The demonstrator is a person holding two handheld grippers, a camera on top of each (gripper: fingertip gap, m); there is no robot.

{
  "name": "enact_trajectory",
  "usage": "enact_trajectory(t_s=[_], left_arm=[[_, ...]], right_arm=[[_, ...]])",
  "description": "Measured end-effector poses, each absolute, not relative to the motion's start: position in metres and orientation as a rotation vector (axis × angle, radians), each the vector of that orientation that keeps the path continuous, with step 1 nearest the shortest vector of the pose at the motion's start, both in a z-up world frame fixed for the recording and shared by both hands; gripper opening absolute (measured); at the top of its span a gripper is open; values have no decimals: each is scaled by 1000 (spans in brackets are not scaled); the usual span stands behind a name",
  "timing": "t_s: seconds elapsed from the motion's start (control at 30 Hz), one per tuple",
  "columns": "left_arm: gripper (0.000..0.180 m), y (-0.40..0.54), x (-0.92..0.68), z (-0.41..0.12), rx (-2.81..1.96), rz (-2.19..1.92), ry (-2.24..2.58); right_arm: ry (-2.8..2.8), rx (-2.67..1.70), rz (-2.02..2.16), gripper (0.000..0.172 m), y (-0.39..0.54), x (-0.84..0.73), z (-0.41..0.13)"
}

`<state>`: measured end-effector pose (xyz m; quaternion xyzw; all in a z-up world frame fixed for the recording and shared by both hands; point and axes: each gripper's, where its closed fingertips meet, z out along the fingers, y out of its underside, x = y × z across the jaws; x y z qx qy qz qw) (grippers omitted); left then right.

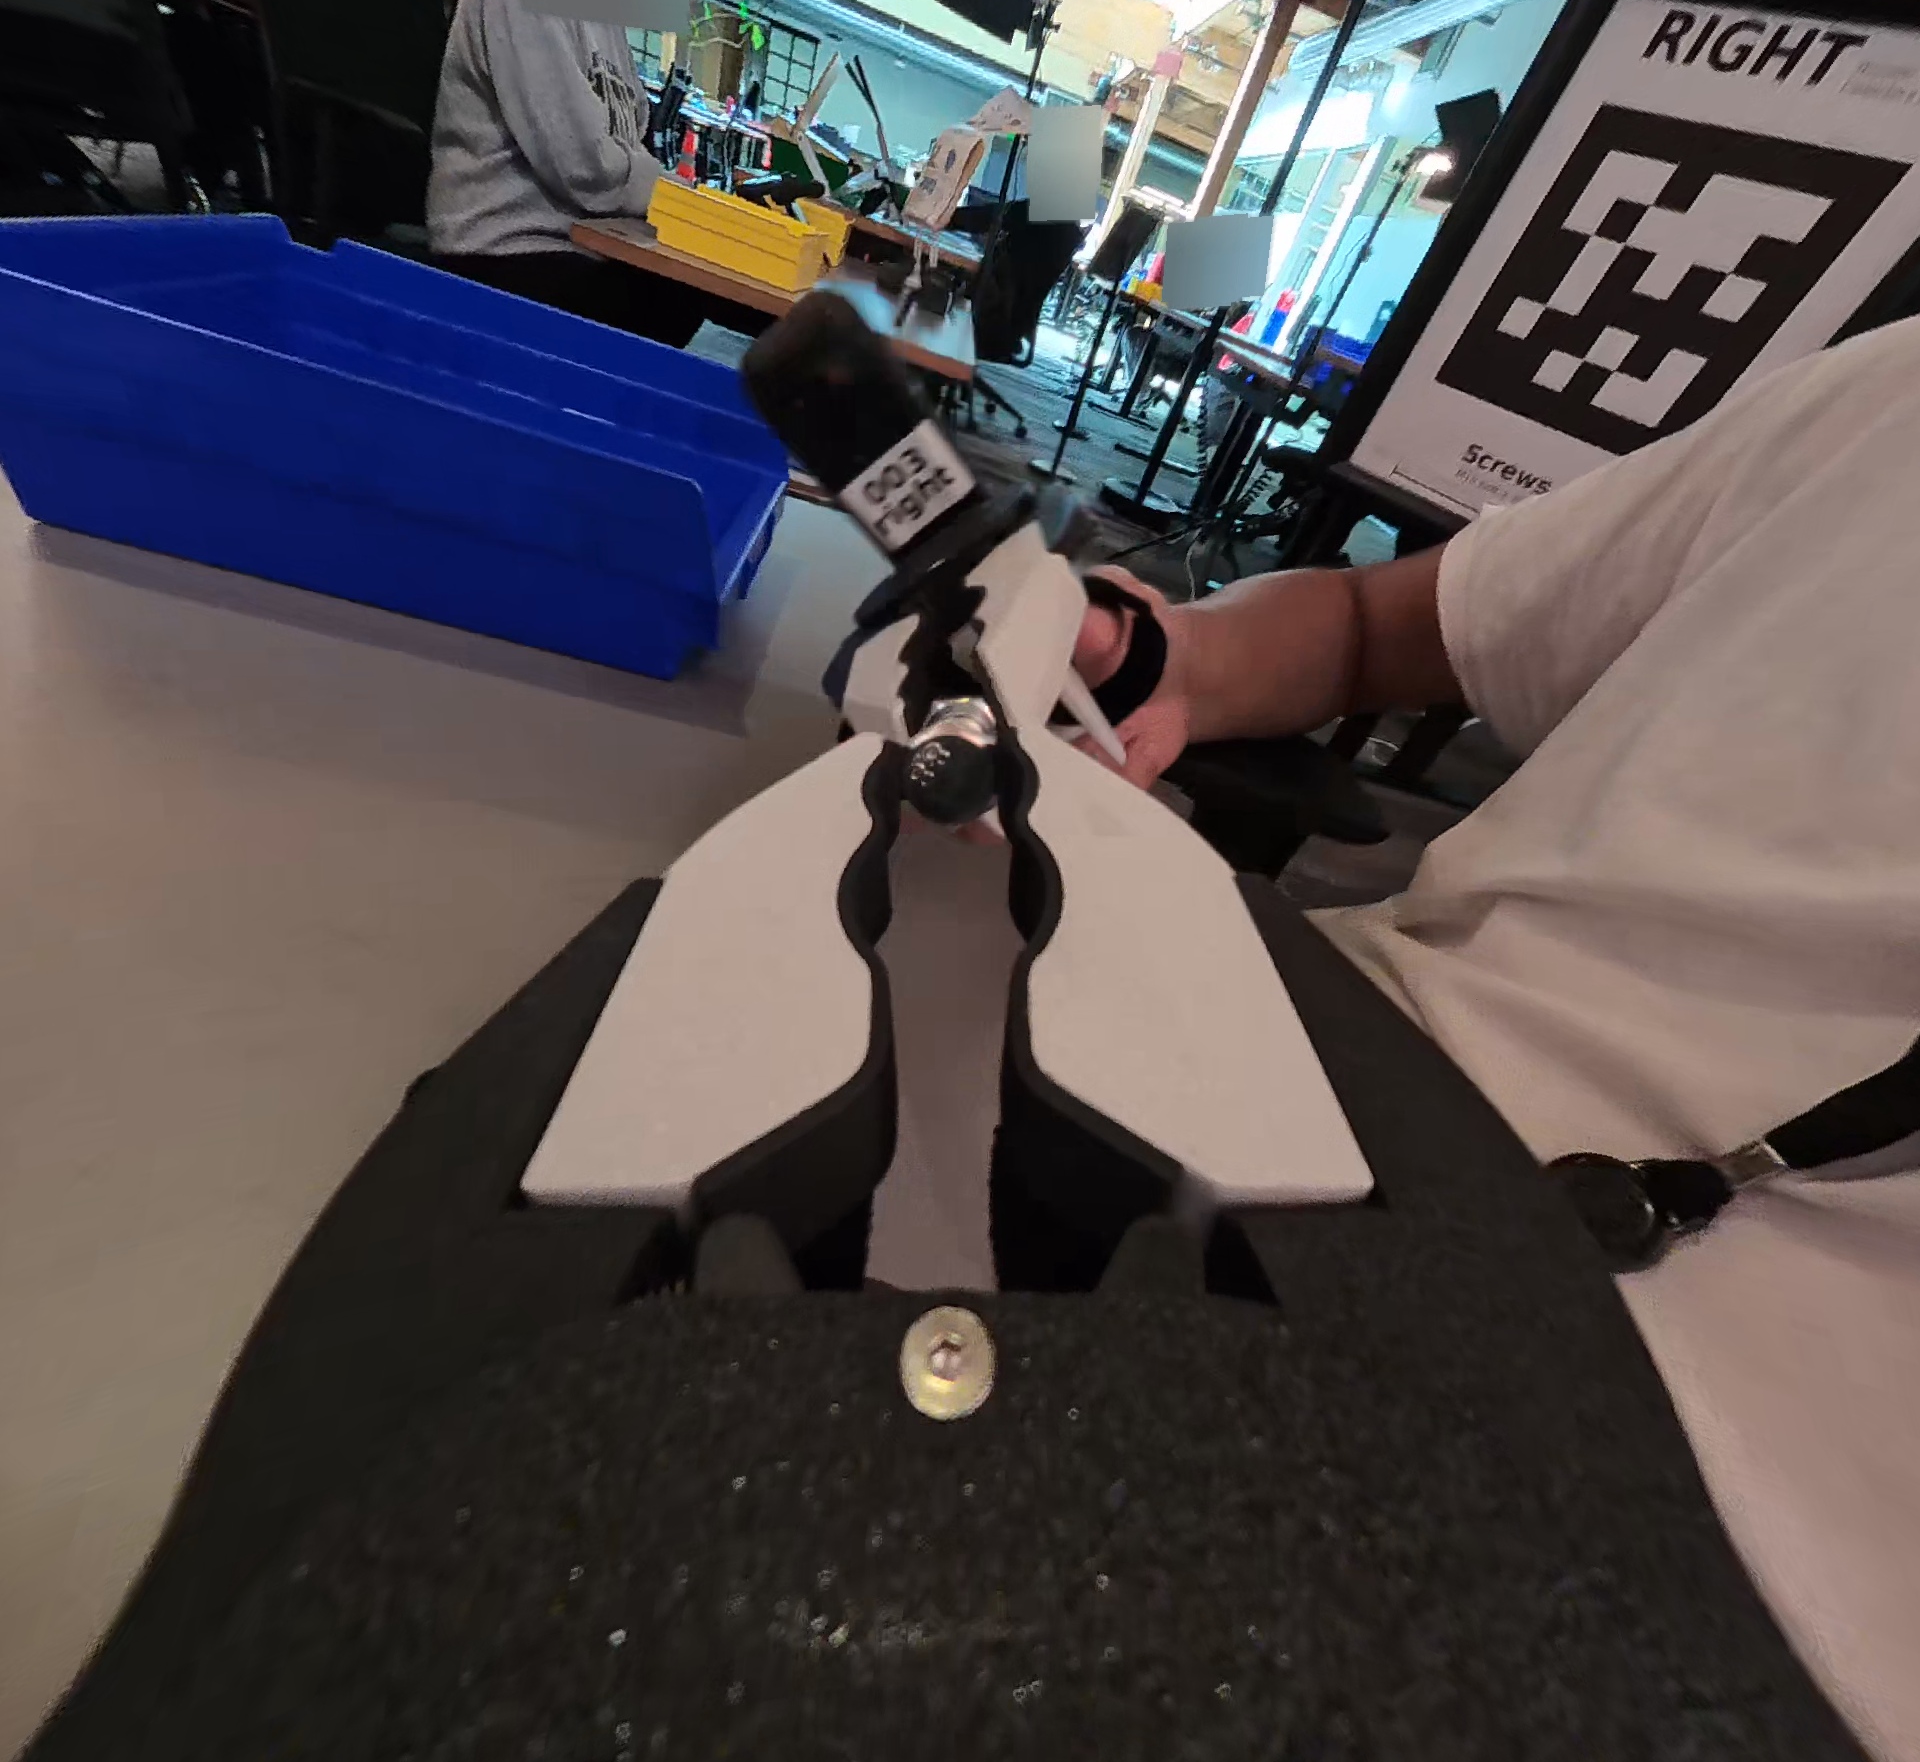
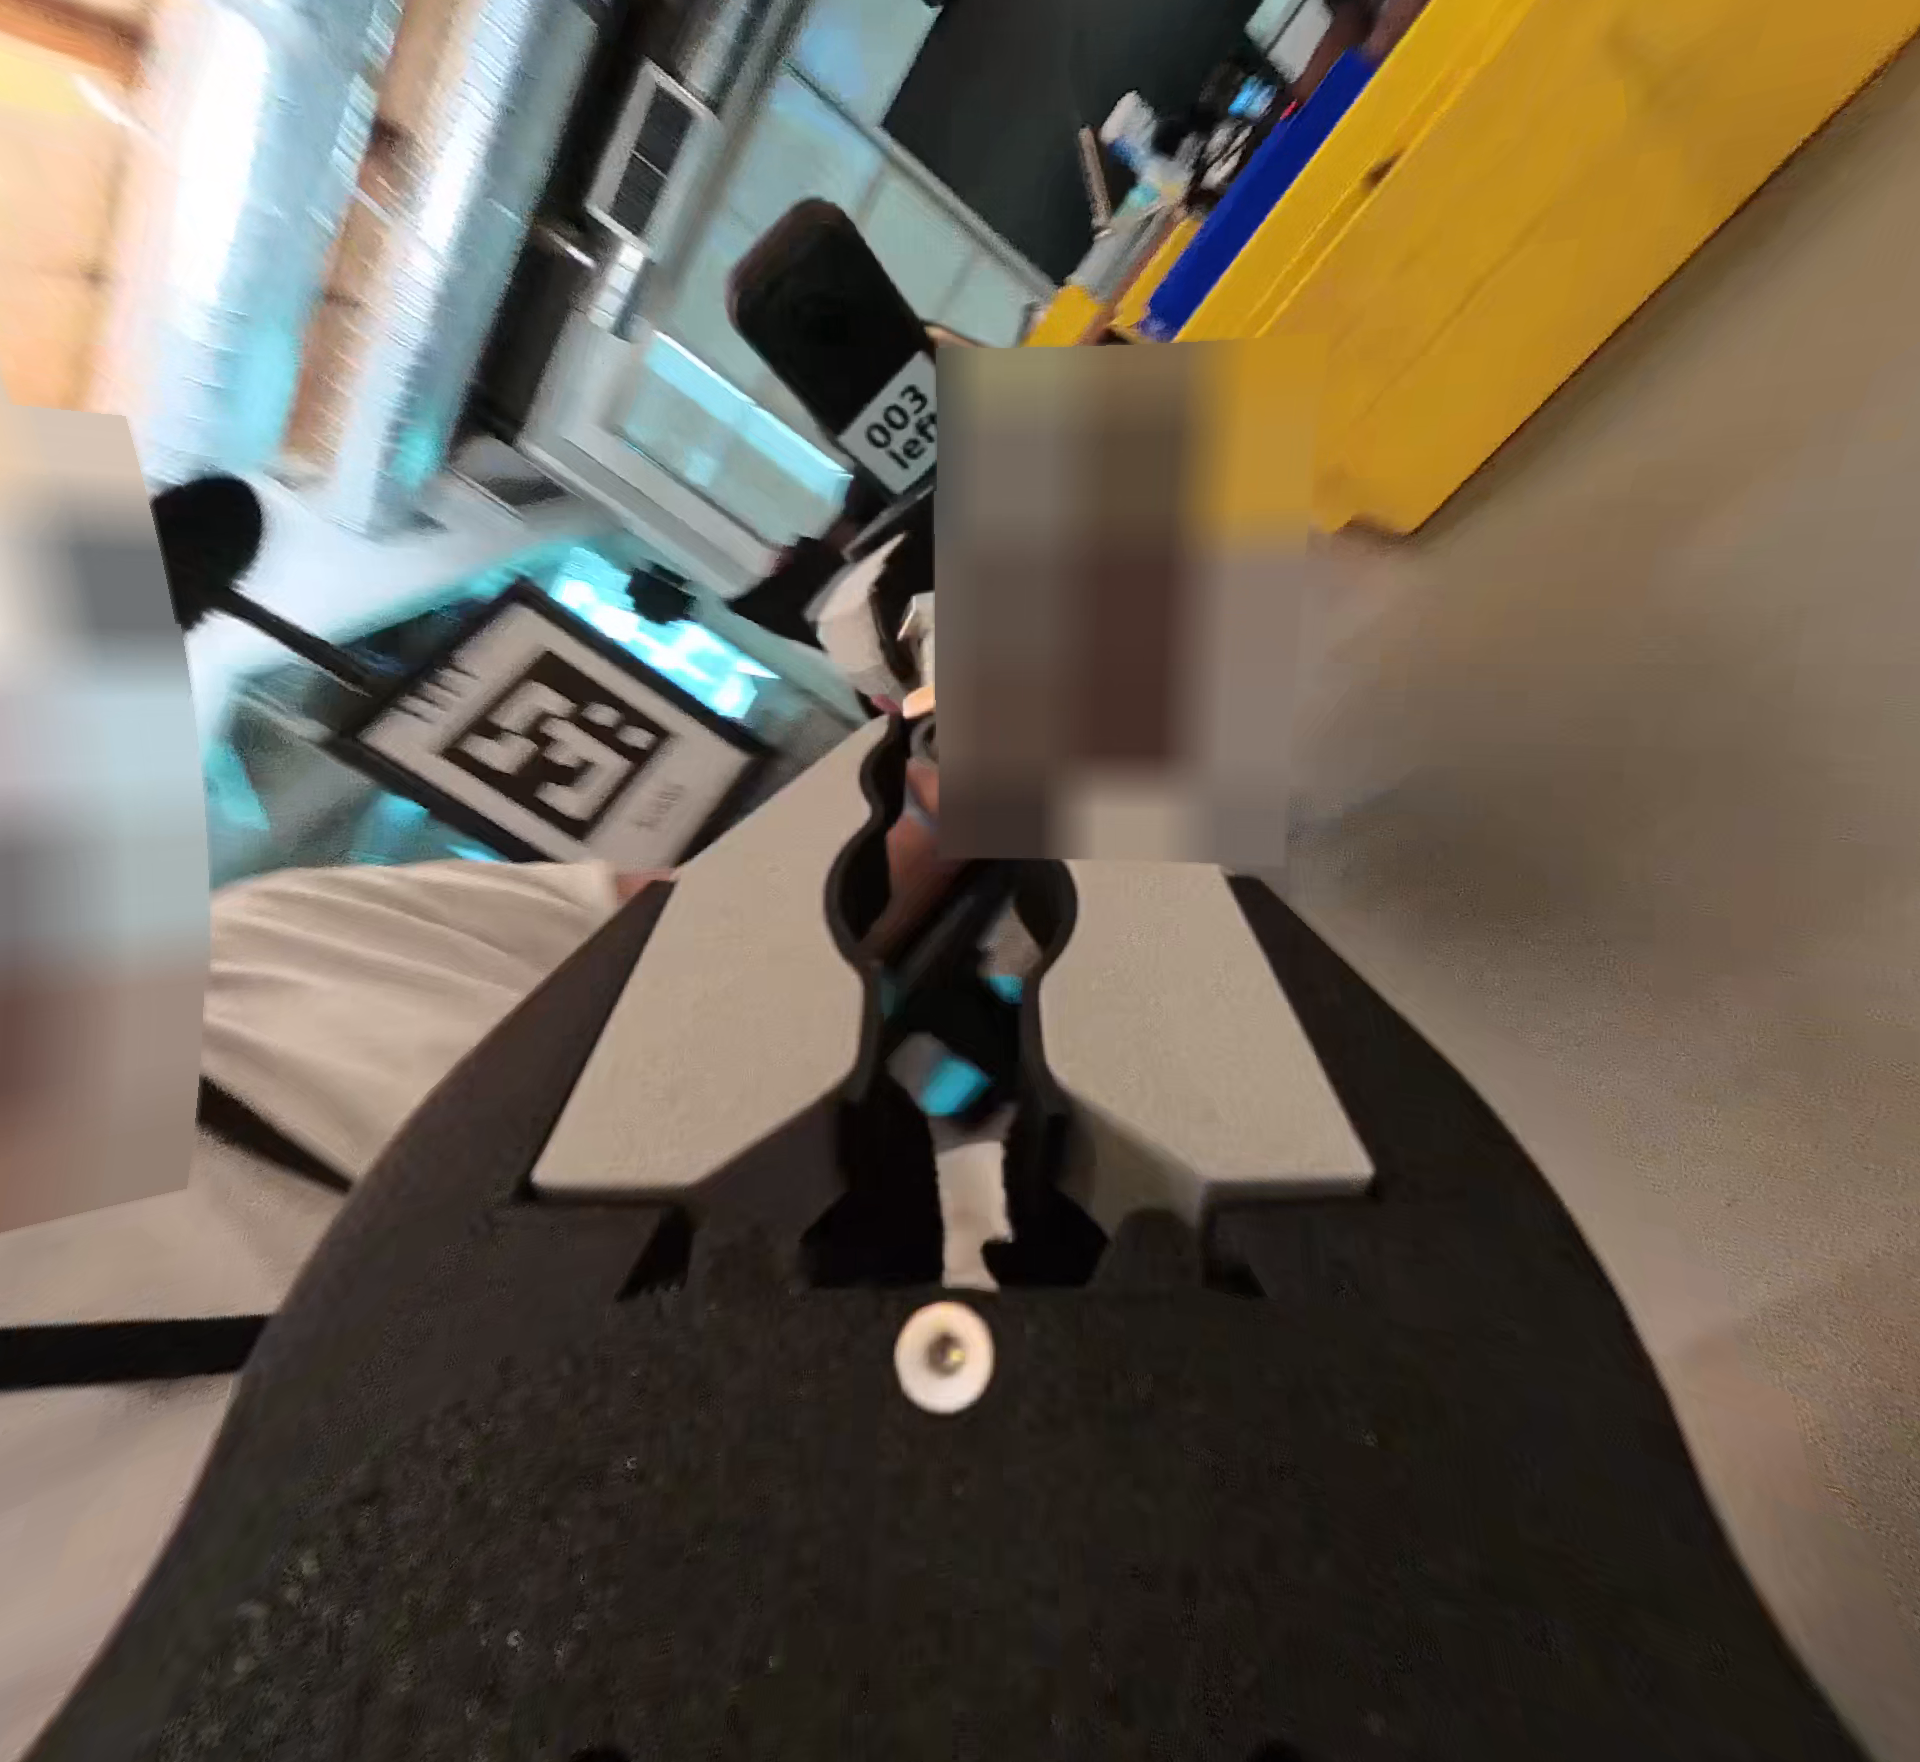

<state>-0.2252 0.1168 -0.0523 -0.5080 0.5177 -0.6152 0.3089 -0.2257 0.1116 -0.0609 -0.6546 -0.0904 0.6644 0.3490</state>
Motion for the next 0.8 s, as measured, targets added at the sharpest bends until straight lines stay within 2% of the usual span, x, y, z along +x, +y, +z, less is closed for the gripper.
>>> enact_trajectory(t_s=[0.07,0.13,0.23,0.33,0.47,0.57,0.73,0.8], left_arm=[[17,116,-225,-51,-1344,-1660,1358],[17,118,-224,-52,-1365,-1691,1334],[17,122,-225,-49,-1391,-1761,1272],[17,127,-226,-45,-1417,-1825,1201],[17,132,-225,-48,-1495,-1901,1140],[17,131,-223,-55,-1543,-1925,1134],[17,125,-220,-56,-1548,-1967,1146],[17,122,-220,-55,-1542,-1973,1156]], right_arm=[[-173,-1681,1826,17,111,-226,-60],[-245,-1688,1699,20,112,-226,-61],[-475,-1679,1351,39,112,-224,-62],[-779,-1606,769,49,118,-216,-69],[-1077,-1286,-190,49,128,-198,-62],[-1229,-965,-676,44,123,-203,-58],[-1255,-885,-720,36,120,-211,-61],[-1257,-870,-710,23,117,-214,-59]])
